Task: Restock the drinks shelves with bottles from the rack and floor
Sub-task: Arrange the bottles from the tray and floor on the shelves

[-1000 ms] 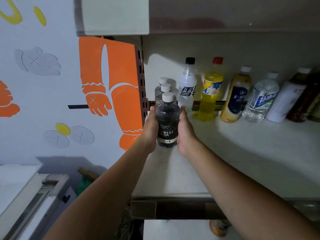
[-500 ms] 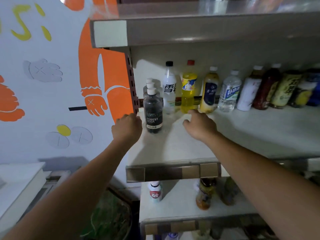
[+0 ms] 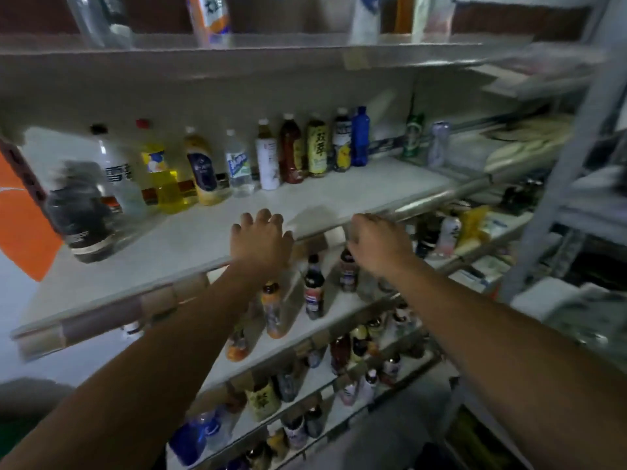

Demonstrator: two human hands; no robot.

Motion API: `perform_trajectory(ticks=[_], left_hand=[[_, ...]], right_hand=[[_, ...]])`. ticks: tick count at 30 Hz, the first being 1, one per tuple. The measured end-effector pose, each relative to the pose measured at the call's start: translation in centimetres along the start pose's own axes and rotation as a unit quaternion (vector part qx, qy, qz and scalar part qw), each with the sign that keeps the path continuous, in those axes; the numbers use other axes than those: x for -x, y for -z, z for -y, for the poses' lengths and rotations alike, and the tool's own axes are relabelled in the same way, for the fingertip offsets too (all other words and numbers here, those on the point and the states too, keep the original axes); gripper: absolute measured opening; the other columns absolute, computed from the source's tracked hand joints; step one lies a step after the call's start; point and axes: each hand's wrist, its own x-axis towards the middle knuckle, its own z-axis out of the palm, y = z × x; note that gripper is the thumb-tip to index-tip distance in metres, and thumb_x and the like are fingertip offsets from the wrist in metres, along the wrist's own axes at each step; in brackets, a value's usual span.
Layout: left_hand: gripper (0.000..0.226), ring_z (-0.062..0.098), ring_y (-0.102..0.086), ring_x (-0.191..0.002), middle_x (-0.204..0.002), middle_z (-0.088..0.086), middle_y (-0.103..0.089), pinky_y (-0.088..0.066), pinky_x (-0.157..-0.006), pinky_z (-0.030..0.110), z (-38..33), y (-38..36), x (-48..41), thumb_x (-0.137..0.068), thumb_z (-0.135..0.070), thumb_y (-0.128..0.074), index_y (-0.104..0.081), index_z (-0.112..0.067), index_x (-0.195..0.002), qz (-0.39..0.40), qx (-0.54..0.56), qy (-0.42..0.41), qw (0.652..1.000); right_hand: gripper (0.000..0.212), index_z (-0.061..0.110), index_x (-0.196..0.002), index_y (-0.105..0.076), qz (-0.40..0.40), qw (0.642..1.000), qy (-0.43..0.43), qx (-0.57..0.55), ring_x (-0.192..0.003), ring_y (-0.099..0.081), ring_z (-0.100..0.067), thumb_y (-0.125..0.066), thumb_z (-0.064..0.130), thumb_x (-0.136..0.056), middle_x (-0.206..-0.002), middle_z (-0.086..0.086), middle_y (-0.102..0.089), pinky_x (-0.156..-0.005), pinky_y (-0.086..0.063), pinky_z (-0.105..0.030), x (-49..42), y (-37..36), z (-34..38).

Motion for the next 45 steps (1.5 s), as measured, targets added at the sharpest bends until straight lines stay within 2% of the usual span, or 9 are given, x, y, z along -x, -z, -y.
perform_trajectory(ticks=[5, 8, 15, 23, 28, 32, 37, 43, 45], left_hand=[[0.043, 0.039, -0.043, -0.123, -0.136, 0.012, -0.05, -0.039, -0.1, 0.048, -15.5, -2.0, -0.1, -0.096, -0.039, -0.044, -0.053, -0.015, -0.131, 0.015, 0.038, -0.171, 0.984], [0.047, 0.035, -0.04, -0.13, -0.141, 0.007, -0.049, -0.036, -0.103, 0.046, -23.8, -3.4, 0.7, -0.095, -0.042, -0.045, -0.05, -0.02, -0.136, 0.02, 0.078, -0.247, 0.966], [0.038, 0.032, -0.06, -0.104, -0.122, 0.004, -0.061, -0.048, -0.085, 0.04, -37.5, -8.0, 2.2, -0.094, -0.042, -0.05, -0.06, -0.02, -0.123, 0.04, 0.157, -0.408, 0.899], [0.042, 0.032, -0.052, -0.116, -0.131, 0.007, -0.056, -0.043, -0.091, 0.041, -47.7, -12.2, 3.1, -0.098, -0.042, -0.044, -0.054, -0.018, -0.131, 0.112, 0.212, -0.503, 0.83], [0.042, 0.033, -0.052, -0.118, -0.13, 0.008, -0.057, -0.043, -0.096, 0.042, -51.9, -12.6, 6.1, -0.098, -0.042, -0.044, -0.055, -0.018, -0.132, 0.171, 0.231, -0.529, 0.798], [0.039, 0.032, -0.052, -0.115, -0.128, 0.007, -0.058, -0.043, -0.09, 0.041, -53.7, -12.9, 7.6, -0.099, -0.041, -0.043, -0.056, -0.018, -0.128, 0.176, 0.226, -0.529, 0.799], [0.036, 0.029, -0.055, -0.113, -0.124, 0.004, -0.062, -0.04, -0.095, 0.04, -55.6, -13.4, 8.6, -0.098, -0.04, -0.041, -0.061, -0.02, -0.121, 0.16, 0.199, -0.507, 0.823], [0.039, 0.031, -0.049, -0.121, -0.12, 0.004, -0.063, -0.01, -0.112, 0.053, -58.9, -13.5, 9.9, -0.096, -0.042, -0.039, -0.064, -0.017, -0.113, 0.122, 0.136, -0.504, 0.844], [0.042, 0.034, -0.048, -0.121, -0.116, 0.006, -0.062, -0.012, -0.109, 0.054, -60.5, -13.4, 10.4, -0.095, -0.042, -0.039, -0.065, -0.013, -0.11, 0.121, 0.115, -0.511, 0.843]], right_hand=[[0.032, 0.014, -0.119, -0.059, -0.018, 0.992, -0.115, 0.047, -0.104, -0.062, -0.036, -0.051, 0.033, -0.096, -0.107, -0.013, -0.068, -0.084, -0.045, -0.038, 7.6, 3.0, -12.1], [0.015, 0.014, -0.099, -0.06, -0.033, 0.983, -0.171, 0.061, -0.095, -0.063, -0.035, -0.052, 0.025, -0.094, -0.084, -0.008, -0.062, -0.076, -0.043, -0.036, 12.5, 3.7, -17.8], [0.033, 0.016, -0.12, -0.064, -0.03, 0.934, -0.335, 0.122, -0.096, -0.063, -0.03, -0.053, 0.03, -0.093, -0.108, -0.01, -0.068, -0.081, -0.046, -0.035, 19.7, 3.8, -26.5], [0.03, 0.012, -0.114, -0.064, -0.054, 0.853, -0.507, 0.112, -0.098, -0.065, -0.037, -0.056, 0.026, -0.087, -0.104, -0.014, -0.069, -0.082, -0.049, -0.038, 25.2, 3.8, -31.4], [0.033, 0.013, -0.119, -0.058, -0.083, 0.78, -0.613, 0.097, -0.102, -0.062, -0.039, -0.053, 0.029, -0.091, -0.107, -0.017, -0.067, -0.084, -0.045, -0.039, 28.6, 4.2, -34.5], [0.033, 0.006, -0.119, -0.053, -0.129, 0.717, -0.684, 0.036, -0.107, -0.061, -0.04, -0.051, 0.026, -0.093, -0.114, -0.02, -0.066, -0.083, -0.044, -0.04, 29.5, 5.9, -38.9], [0.064, 0.001, -0.138, -0.039, -0.115, 0.674, -0.726, -0.072, -0.124, -0.052, -0.04, -0.052, 0.046, -0.096, -0.136, -0.02, -0.054, -0.098, -0.043, -0.044, 29.3, 5.8, -44.8], [0.101, 0.002, -0.153, -0.017, -0.028, 0.713, -0.689, -0.128, -0.121, -0.057, -0.034, -0.064, 0.059, -0.084, -0.135, -0.013, -0.057, -0.099, -0.048, -0.044, 30.0, 4.3, -49.5], [0.094, 0.007, -0.147, -0.028, -0.046, 0.727, -0.673, -0.132, -0.115, -0.059, -0.035, -0.069, 0.056, -0.079, -0.129, -0.014, -0.059, -0.094, -0.051, -0.045, 30.6, 4.5, -50.7]])
